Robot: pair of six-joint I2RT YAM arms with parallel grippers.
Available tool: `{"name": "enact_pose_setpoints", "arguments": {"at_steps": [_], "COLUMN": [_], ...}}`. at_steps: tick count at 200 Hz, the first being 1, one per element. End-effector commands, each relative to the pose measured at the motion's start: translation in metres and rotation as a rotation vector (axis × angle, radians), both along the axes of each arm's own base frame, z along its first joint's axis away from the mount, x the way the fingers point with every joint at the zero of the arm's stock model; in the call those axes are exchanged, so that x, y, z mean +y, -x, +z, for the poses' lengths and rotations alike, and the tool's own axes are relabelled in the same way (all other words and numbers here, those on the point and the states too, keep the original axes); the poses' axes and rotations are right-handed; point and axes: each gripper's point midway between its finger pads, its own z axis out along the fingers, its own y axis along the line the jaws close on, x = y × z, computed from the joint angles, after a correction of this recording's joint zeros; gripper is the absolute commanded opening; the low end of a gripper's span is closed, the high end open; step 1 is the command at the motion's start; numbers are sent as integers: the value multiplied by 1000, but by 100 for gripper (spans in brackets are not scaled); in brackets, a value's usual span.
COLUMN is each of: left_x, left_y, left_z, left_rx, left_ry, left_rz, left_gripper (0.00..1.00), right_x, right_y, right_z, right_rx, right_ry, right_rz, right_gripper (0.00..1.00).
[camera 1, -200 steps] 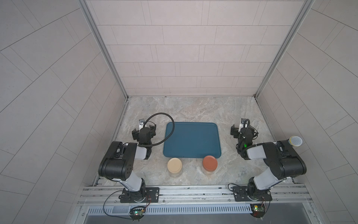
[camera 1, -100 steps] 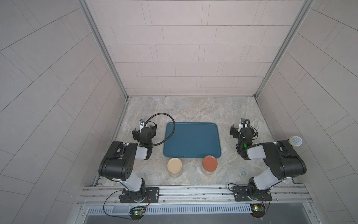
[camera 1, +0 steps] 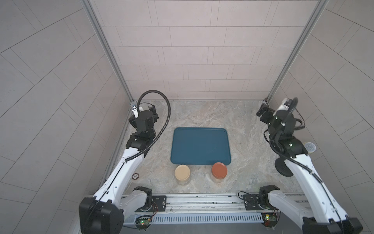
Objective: Pour the cookies out of the jar
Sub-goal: Pick up the jar from the center of the board.
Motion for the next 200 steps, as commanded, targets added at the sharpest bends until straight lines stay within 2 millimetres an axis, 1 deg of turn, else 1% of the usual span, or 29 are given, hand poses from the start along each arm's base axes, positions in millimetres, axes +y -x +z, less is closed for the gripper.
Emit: {"name": "enact_pose_setpoints", "arguments": {"at_steps": [1, 11, 16, 23, 31, 39, 47, 56, 70, 80, 89, 95, 104, 115, 122, 138, 144, 155, 172, 192, 200], "left_x": [-61, -91, -104, -121, -132, -135, -136, -135, -132, -131, -131, -132, -135, -138, -141, -144, -144, -143, -139, -139, -139], "left_y": [39, 53, 60, 71, 82, 92, 98, 103, 108, 111, 112, 113, 114, 115, 115, 116, 116, 116, 116, 116, 116], "left_z": [-87, -93, -97, -101, -105, -109, -110, -110, -108, -107, -107, -107, -109, -110, -111, -110, -110, -109, -111, -114, -116], "left_rx": [355, 401, 425, 458, 490, 519, 537, 543, 536, 533, 538, 542, 550, 557, 562, 563, 558, 550, 556, 555, 560], "left_ry": [58, 27, 3, -29, -56, -76, -80, -73, -75, -75, -77, -74, -65, -48, -37, -14, -8, -8, 2, 41, 63], "left_rz": [-229, -339, -387, -460, -507, -526, -541, -554, -561, -570, -579, -585, -600, -610, -620, -628, -631, -627, -611, -617, -622], "left_gripper": [84, 84, 84, 84, 84, 84, 84, 84, 85, 85, 86, 85, 85, 85, 85, 84, 84, 84, 84, 84, 83], "right_x": [4, 2, 7, 14, 16, 16, 21, 21, 16, 17, 28, 32, 33, 49, 58, 70, 77, 88, 119, 167, 180], "right_y": [61, 73, 76, 80, 89, 99, 108, 119, 135, 144, 146, 147, 148, 148, 149, 152, 152, 152, 158, 169, 174], "right_z": [-105, -97, -96, -98, -103, -107, -113, -115, -115, -115, -116, -113, -109, -107, -111, -127, -130, -127, -124, -134, -138], "right_rx": [468, 428, 442, 516, 617, 702, 753, 780, 794, 789, 761, 711, 605, 536, 580, 770, 797, 806, 816, 830, 843], "right_ry": [37, -6, -14, 10, 64, 114, 152, 185, 208, 193, 163, 127, 62, -43, -56, 18, 62, 160, 243, 275, 297], "right_rz": [22, 16, 56, 106, 115, 114, 135, 127, 76, 67, 134, 159, 166, 267, 314, 353, 378, 401, 511, 649, 675], "right_gripper": [100, 100, 100, 100, 100, 100, 100, 100, 100, 100, 100, 100, 100, 100, 100, 96, 95, 95, 94, 95, 96]}}
